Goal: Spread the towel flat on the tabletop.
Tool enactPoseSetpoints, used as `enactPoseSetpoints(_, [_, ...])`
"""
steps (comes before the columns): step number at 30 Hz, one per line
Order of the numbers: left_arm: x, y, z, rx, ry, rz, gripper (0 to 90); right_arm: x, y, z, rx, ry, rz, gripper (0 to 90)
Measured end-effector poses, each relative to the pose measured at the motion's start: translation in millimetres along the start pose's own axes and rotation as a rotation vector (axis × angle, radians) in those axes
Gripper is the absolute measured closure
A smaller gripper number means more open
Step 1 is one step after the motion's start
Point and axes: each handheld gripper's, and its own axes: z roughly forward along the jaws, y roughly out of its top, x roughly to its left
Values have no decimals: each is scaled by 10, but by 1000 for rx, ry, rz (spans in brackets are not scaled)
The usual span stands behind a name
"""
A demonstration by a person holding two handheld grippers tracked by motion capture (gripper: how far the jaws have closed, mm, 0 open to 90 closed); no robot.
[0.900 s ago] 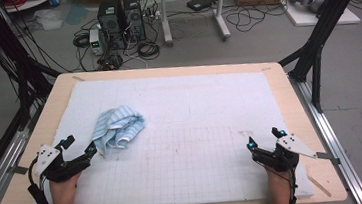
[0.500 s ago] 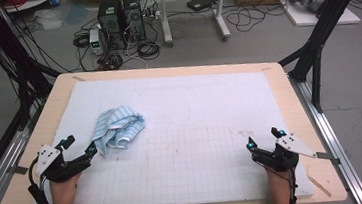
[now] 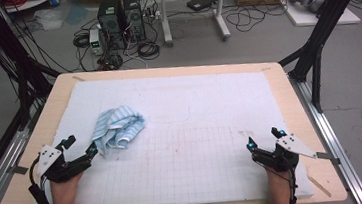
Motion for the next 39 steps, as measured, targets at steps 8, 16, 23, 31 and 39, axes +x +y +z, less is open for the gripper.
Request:
enactPoseSetpoints(8, [12, 60, 14, 21, -9, 0, 177, -1, 2, 6, 5, 2, -4, 107])
enactPoseSetpoints(16, [-19, 357, 37, 4, -68, 20, 177, 1, 4, 9, 11, 1, -9, 106])
enactPoseSetpoints(23, [-96, 581, 158, 29, -123, 88, 168, 7, 5, 9, 13, 1, -4, 107])
enactPoseSetpoints(31, [-181, 692, 490, 138, -193, 149, 182, 10, 4, 13, 11, -3, -8, 106])
enactPoseSetpoints(39, [-250, 621, 855, 306, -162, 168, 180, 9, 4, 14, 12, -3, -11, 107])
